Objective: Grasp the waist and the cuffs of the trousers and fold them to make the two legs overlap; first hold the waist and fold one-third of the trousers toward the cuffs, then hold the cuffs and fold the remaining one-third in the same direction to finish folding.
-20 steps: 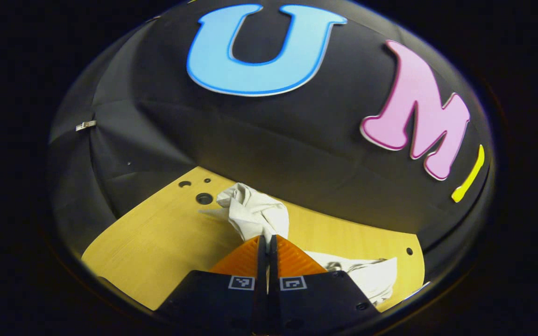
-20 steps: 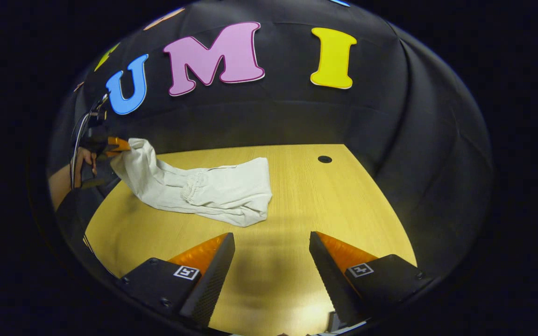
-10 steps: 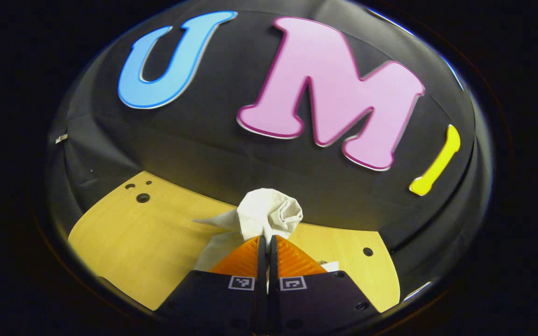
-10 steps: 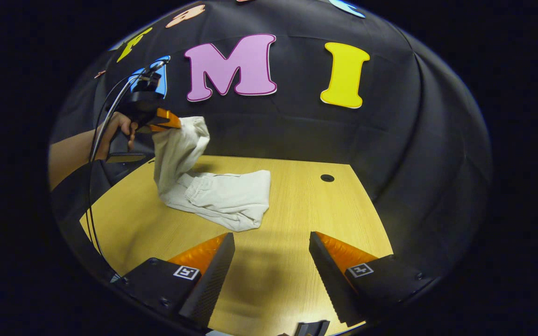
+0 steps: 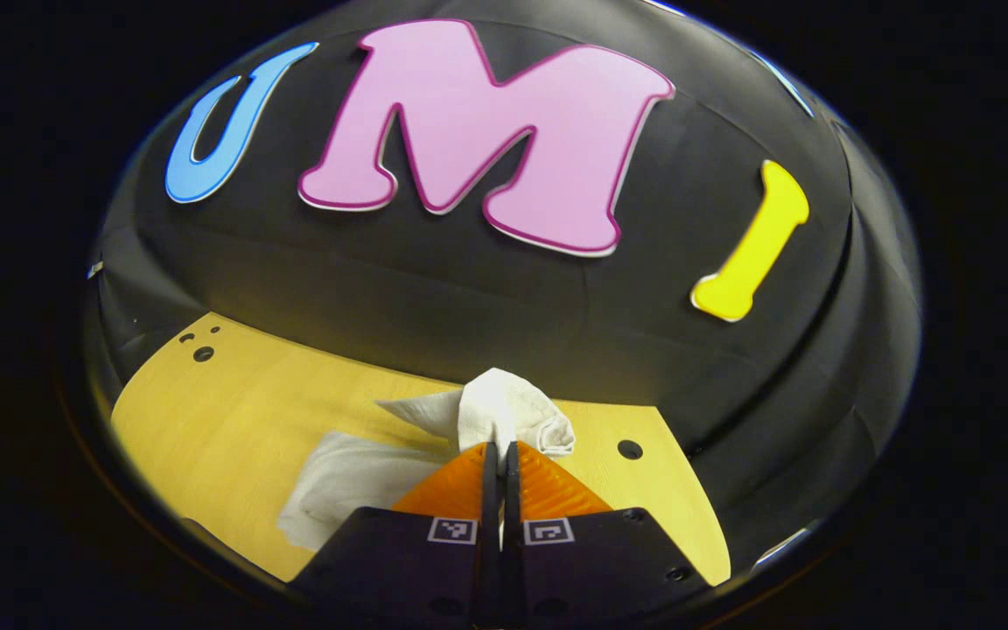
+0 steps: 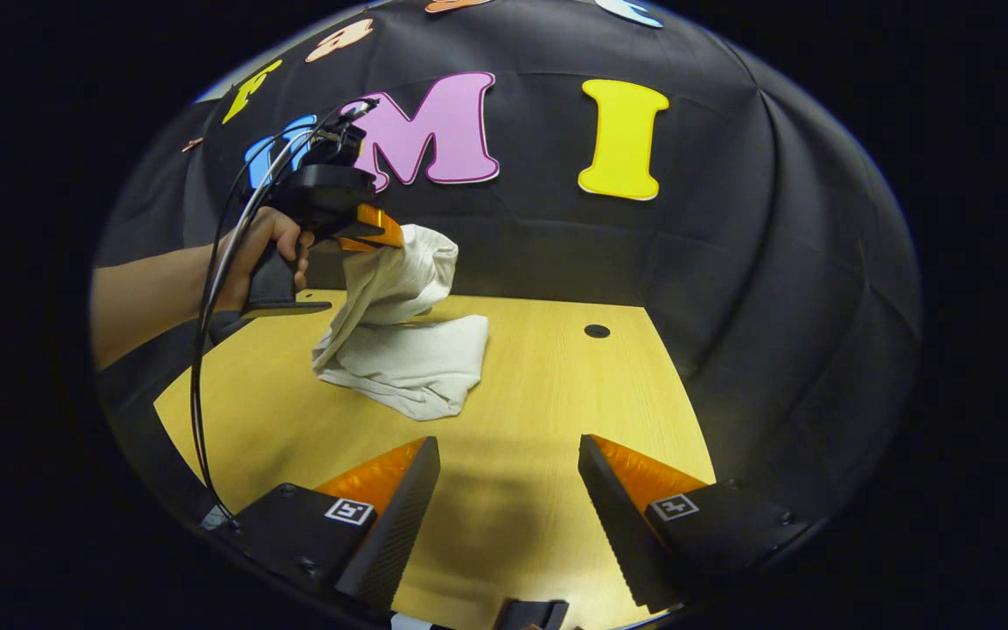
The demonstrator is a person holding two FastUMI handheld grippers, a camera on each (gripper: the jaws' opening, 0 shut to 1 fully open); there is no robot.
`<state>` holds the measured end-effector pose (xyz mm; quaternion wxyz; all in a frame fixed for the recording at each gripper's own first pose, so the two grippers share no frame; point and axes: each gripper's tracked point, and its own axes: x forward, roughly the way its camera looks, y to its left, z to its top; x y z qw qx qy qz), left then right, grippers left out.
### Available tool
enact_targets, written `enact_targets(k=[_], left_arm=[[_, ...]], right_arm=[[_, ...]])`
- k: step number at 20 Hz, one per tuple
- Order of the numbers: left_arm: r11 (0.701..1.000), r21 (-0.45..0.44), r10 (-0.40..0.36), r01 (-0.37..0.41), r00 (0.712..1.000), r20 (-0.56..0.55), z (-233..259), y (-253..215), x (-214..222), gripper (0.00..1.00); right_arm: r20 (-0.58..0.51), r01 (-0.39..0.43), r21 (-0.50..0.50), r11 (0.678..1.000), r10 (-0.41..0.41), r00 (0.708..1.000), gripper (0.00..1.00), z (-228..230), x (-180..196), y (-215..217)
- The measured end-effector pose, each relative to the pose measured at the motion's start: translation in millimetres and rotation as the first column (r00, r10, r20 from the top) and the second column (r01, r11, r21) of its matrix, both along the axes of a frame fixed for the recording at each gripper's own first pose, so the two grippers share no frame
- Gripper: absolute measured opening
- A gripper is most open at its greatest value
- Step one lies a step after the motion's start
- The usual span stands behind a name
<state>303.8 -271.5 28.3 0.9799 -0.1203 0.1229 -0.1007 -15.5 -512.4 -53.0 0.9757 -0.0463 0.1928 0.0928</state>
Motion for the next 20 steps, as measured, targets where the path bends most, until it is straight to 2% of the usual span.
enact_targets(k=[6, 11, 12, 13, 14, 15, 18, 19, 20], left_arm=[[1.0, 0.026, 0.006, -0.003, 0.995, -0.098, -55.6, -40.8, -6.8, 0.05], [1.0, 0.019, -0.002, 0.004, 0.994, -0.109, -67.8, -54.9, -8.8, 0.16], [1.0, 0.017, -0.007, 0.009, 0.995, -0.104, -68.1, -56.5, -10.4, 0.21], [1.0, 0.017, -0.013, 0.015, 0.995, -0.099, -67.9, -57.6, -11.1, 0.18], [1.0, 0.017, -0.018, 0.02, 0.995, -0.096, -67.8, -58.4, -12.2, 0.36], [1.0, 0.015, -0.024, 0.026, 0.995, -0.096, -66.7, -57.8, -15.6, 0.49], [0.999, 0.027, -0.024, 0.026, 0.997, -0.072, -61.1, -45.8, -23.5, 0.7], [0.999, 0.043, -0.012, 0.015, 0.998, -0.059, -57.8, -37.2, -25.2, 0.73], [0.998, 0.055, -0.007, 0.01, 0.999, -0.047, -55.8, -29.2, -30.8, 0.96]], right_arm=[[-0.011, 0.014, 0.0, 1.0, -0.014, 1.0, 0.98, -6.6, -12.7, -30.5], [-0.023, 0.025, 0.017, 1.0, -0.025, 0.999, 0.98, -11.8, -21.3, -37.2], [-0.021, 0.028, 0.017, 0.999, -0.028, 0.999, 0.98, -11.4, -21.7, -37.4], [-0.018, 0.03, 0.017, 0.999, -0.03, 0.999, 0.98, -11.6, -21.9, -36.1], [-0.015, 0.033, 0.014, 0.999, -0.032, 0.999, 0.98, -11.3, -24.3, -37.1], [-0.013, 0.037, 0.011, 0.999, -0.037, 0.999, 0.98, -11.2, -26.5, -36.8], [0.003, 0.06, 0.016, 0.998, -0.06, 0.998, 0.98, -7.3, -29.2, -35.7], [0.014, 0.069, 0.022, 0.997, -0.069, 0.998, 0.98, -3.2, -30.2, -33.7], [0.023, 0.075, 0.027, 0.997, -0.075, 0.997, 0.98, -0.7, -30.8, -30.7]])
